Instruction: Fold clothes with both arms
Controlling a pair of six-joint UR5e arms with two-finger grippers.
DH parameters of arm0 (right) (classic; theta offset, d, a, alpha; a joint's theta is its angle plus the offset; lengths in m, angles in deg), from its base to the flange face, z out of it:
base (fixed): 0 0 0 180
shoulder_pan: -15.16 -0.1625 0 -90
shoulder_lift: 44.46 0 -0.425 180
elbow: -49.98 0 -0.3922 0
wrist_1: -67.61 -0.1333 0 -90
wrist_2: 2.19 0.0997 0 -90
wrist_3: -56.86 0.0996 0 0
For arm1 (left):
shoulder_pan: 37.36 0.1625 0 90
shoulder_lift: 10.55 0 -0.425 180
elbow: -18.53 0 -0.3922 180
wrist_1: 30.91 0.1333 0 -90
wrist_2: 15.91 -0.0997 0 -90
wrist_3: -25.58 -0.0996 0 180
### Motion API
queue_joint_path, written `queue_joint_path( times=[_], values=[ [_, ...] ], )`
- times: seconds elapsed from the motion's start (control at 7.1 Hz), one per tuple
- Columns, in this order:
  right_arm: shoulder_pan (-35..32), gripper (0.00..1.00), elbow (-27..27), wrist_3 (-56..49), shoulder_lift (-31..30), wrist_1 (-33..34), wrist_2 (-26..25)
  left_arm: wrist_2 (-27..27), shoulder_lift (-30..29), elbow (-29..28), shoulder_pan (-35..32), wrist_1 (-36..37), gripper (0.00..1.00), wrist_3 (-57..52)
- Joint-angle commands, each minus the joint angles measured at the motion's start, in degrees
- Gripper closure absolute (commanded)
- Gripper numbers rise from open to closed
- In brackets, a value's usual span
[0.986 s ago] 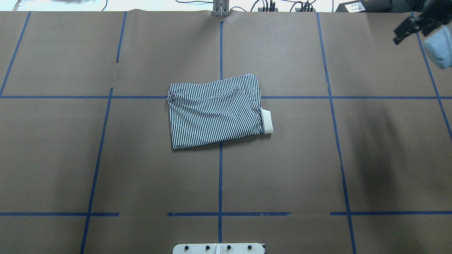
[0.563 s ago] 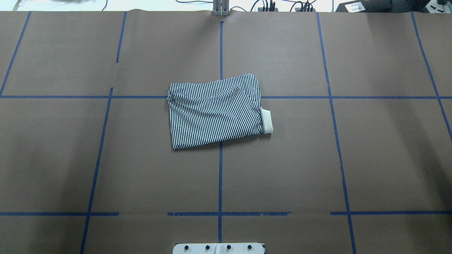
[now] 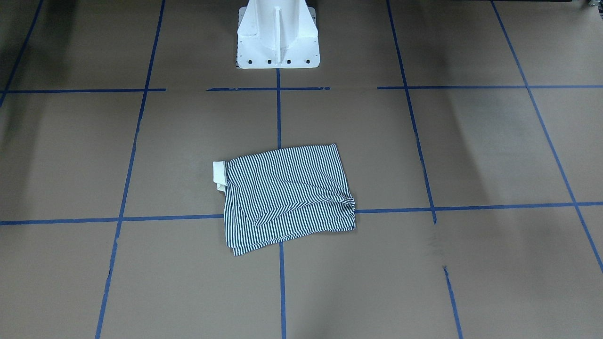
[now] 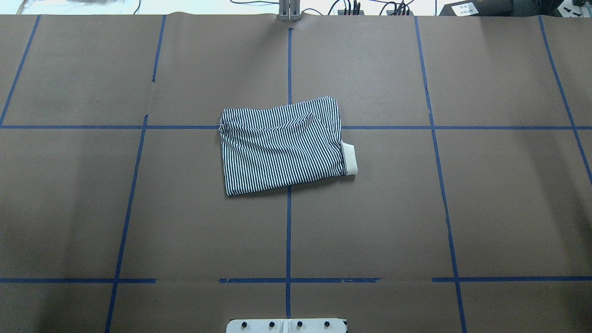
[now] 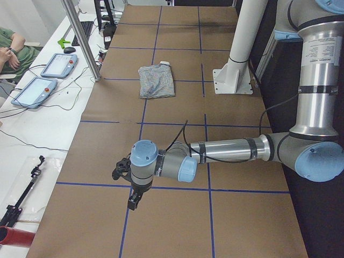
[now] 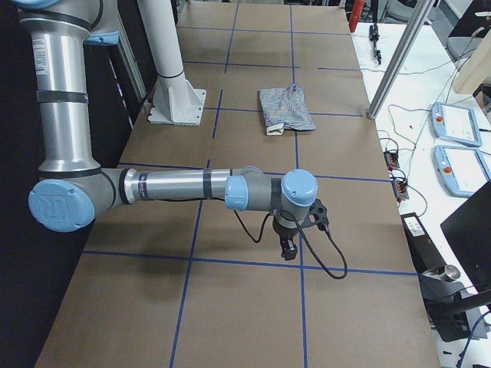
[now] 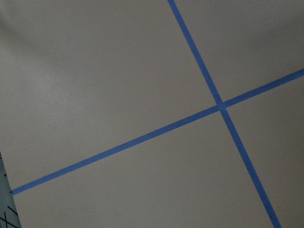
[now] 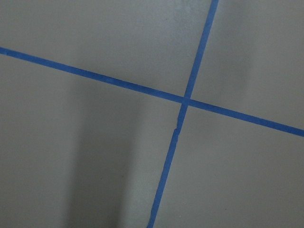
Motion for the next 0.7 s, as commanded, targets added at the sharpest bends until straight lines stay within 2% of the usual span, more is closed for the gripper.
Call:
queue_joint_path(
  times=[0.0, 0.14, 0.56],
  values=[
    [-0.8, 0.0, -0.2, 0.4, -1.3, -0.2, 0.5, -0.1, -0.1, 7.1, 0.5, 9.1, 0.0, 5.1],
    [-0.8, 0.0, 0.0, 1.8, -2.0, -0.2, 2.3, 0.1, 0.0, 11.2, 2.2, 15.0, 0.0, 6.5],
    [-1.5, 0.0, 0.0, 3.0, -3.3, -0.3, 2.0, 3.0, 0.5, 12.3, 2.3, 16.0, 0.0, 6.3]
  ],
)
